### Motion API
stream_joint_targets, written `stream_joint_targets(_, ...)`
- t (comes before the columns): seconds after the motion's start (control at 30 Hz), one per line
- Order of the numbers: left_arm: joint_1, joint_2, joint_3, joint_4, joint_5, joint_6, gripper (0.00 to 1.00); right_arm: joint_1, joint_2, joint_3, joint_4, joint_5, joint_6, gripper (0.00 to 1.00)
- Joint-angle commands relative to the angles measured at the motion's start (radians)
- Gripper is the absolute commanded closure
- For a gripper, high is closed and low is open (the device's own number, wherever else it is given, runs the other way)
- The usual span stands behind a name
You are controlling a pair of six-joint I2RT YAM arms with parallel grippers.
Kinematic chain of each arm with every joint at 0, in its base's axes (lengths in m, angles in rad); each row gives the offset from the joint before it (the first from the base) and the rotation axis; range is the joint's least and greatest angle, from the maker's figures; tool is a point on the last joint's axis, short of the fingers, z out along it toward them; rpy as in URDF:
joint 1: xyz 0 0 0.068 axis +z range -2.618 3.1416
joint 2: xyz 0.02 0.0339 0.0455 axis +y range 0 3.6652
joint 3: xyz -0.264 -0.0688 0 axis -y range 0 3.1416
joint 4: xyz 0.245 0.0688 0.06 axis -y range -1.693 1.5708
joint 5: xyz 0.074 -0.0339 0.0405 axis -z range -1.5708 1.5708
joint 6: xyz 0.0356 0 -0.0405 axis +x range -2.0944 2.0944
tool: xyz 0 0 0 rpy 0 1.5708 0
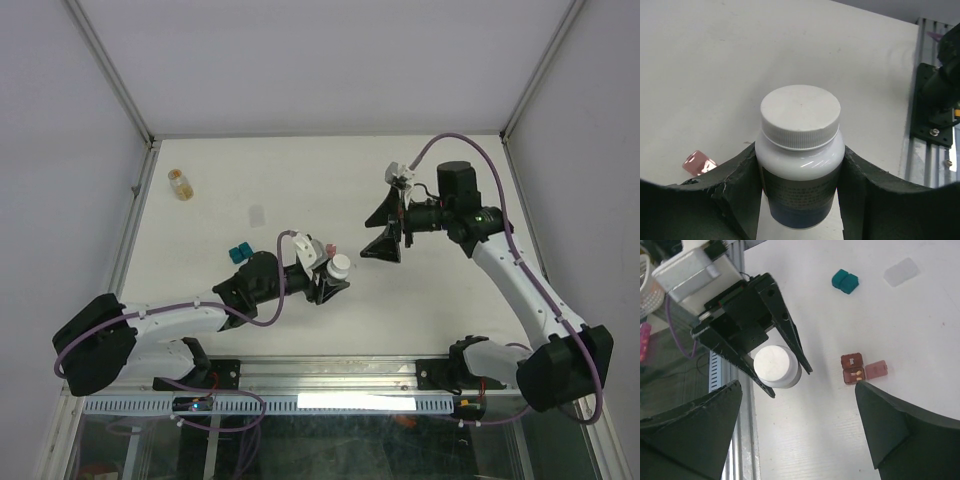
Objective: Sort the pills into containers
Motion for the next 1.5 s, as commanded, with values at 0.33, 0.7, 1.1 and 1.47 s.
stream_joint_targets(0.33,0.101,-0.031,-0.002,0.139,0.422,-0.102,1.00,0.001,0.195,0.208,-0.814,-0.367,-1.396,0.02)
stream_joint_targets(0.7,0.112,0.032,0.086,0.068,0.575,-0.047,1.00,0.094,0.287,0.293,-0.902,-0.273,-1.390,0.17)
stream_joint_targets(1.1,0.111,0.094,0.157,-0.001,0.598,-0.032,1.00,0.196,0.221,0.228,-0.714,-0.202,-1.154,0.30)
stream_joint_targets(1.47,0.111,0.079,0.168,-0.027,0.596,-0.029,1.00,0.214,0.214,0.212,-0.658,-0.170,-1.051,0.54)
